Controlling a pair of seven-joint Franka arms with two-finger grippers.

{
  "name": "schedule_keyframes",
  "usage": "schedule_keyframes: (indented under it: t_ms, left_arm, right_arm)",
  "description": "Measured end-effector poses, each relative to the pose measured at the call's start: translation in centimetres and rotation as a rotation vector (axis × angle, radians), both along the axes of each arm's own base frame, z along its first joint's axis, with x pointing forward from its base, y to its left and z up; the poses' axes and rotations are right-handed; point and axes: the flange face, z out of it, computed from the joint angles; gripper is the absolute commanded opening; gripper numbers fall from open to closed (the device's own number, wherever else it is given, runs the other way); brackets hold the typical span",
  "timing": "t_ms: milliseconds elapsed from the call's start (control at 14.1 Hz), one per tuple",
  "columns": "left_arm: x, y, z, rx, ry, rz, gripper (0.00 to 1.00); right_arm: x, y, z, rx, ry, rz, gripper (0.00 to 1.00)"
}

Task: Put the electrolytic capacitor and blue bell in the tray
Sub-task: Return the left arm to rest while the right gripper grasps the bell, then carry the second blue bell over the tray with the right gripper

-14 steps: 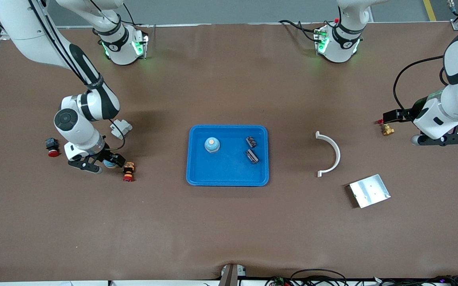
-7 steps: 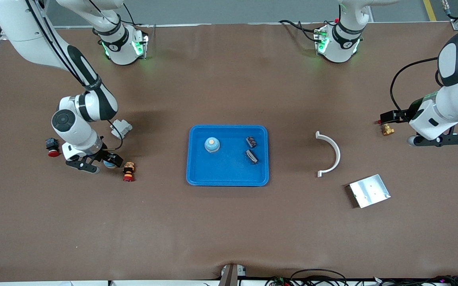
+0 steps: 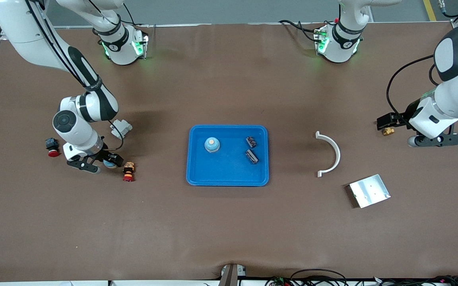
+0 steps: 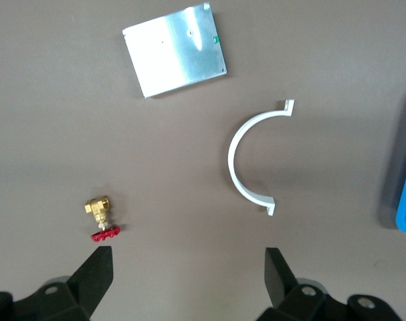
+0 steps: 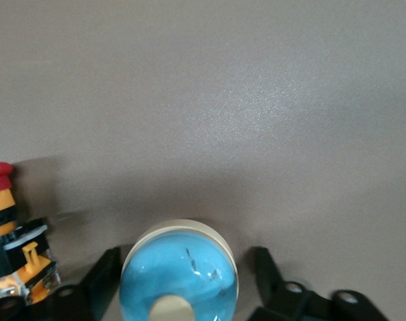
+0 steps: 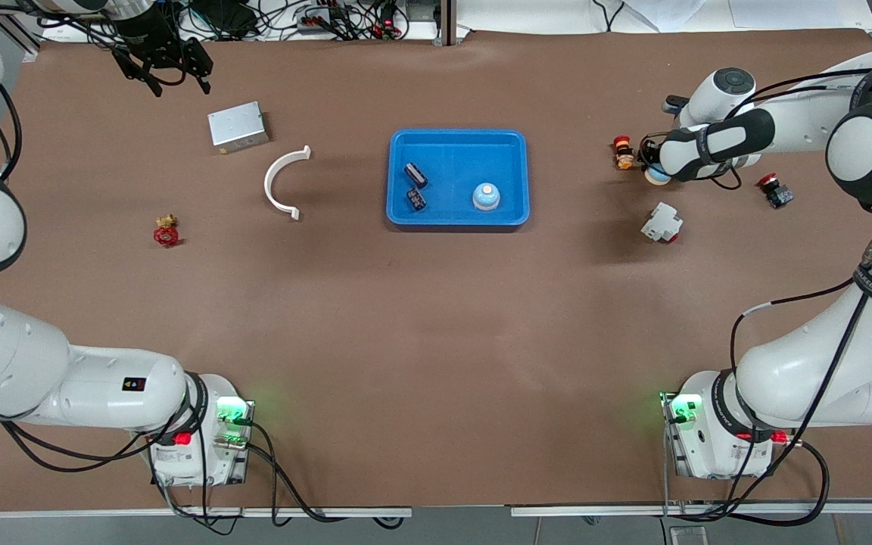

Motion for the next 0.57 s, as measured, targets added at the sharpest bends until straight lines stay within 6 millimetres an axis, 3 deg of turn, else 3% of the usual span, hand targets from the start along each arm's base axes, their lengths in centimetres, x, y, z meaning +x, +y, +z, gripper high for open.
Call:
schedule_keyframes:
  t_ms: [71,353,565]
  left_arm:
    - [-0.4,0.1,0.4,-0.001,-0.012,0.002,1.00]
    - [-1.9,0.1,3.4,-0.004,-0.062,0.001,1.00]
    - [-2.5,-0.2,6.0,-0.005,-0.085,-0.004,1.00]
  right_arm:
    - [0.1,0.1,0.2,0.000,-0.004,0.000,0.00]
    - [0.1,0.2,0.4,0.000,0.008,-0.023,0.00]
    - [0.6,2.0,1.7,-0.019,0.080,-0.066,0.00]
